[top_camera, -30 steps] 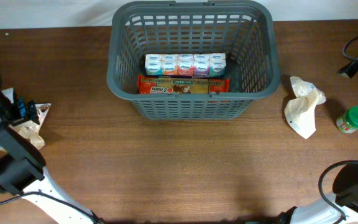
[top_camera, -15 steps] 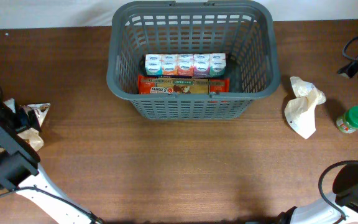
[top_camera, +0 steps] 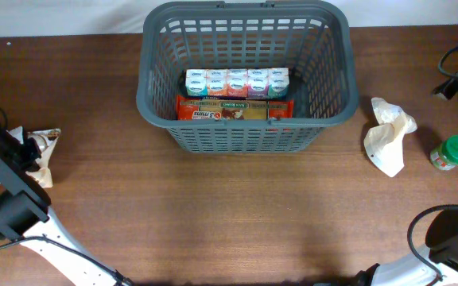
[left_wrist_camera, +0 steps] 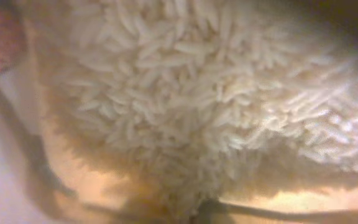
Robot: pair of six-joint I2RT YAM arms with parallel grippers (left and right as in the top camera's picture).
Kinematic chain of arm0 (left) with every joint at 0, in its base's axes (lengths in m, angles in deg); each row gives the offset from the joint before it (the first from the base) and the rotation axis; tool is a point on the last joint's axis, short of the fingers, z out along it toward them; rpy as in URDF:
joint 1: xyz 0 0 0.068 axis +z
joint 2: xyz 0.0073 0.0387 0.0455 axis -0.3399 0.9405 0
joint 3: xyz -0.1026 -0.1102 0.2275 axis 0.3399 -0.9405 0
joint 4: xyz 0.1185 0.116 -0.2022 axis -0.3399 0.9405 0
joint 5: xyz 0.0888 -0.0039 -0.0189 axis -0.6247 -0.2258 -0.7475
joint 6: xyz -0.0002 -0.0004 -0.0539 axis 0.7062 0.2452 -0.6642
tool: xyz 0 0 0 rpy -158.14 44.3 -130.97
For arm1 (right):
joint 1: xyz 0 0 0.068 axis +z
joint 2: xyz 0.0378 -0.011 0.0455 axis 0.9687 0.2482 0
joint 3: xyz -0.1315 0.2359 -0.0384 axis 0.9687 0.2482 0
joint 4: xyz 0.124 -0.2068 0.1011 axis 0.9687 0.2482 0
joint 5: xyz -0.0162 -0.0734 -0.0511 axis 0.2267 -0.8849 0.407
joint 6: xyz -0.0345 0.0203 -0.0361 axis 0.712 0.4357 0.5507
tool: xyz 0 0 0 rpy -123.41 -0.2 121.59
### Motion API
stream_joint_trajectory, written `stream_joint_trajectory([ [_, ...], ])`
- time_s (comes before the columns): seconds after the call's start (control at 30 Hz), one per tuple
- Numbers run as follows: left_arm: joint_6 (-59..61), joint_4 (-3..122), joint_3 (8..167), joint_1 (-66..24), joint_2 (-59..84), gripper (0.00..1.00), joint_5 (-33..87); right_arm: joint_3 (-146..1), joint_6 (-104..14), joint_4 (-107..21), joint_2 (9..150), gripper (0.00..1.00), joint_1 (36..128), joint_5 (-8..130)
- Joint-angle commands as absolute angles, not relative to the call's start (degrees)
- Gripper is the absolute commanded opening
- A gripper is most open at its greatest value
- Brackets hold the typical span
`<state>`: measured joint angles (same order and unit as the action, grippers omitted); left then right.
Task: Pack container
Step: 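Grasp the crumpled paper bag on the left with the left gripper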
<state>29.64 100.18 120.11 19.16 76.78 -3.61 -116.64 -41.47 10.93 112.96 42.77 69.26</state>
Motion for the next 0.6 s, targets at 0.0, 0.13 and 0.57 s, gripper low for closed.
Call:
stream_joint_trajectory([
  [0.0,28.6,100.0,118.2,19.4,81.2,0.02,1.0,-116.4,-42.0,10.9,111.4,0.99,42.6,68.8],
  [0.13,29.1,104.0,121.7,19.2,81.0,0.02,6.8,-116.4,-42.0,10.9,111.4,0.99,42.6,68.8],
  [0.57,32.8,112.8,152.4,10.7,68.2,0.02,6.8,-116.4,-42.0,10.9,111.4,0.99,42.6,68.8],
])
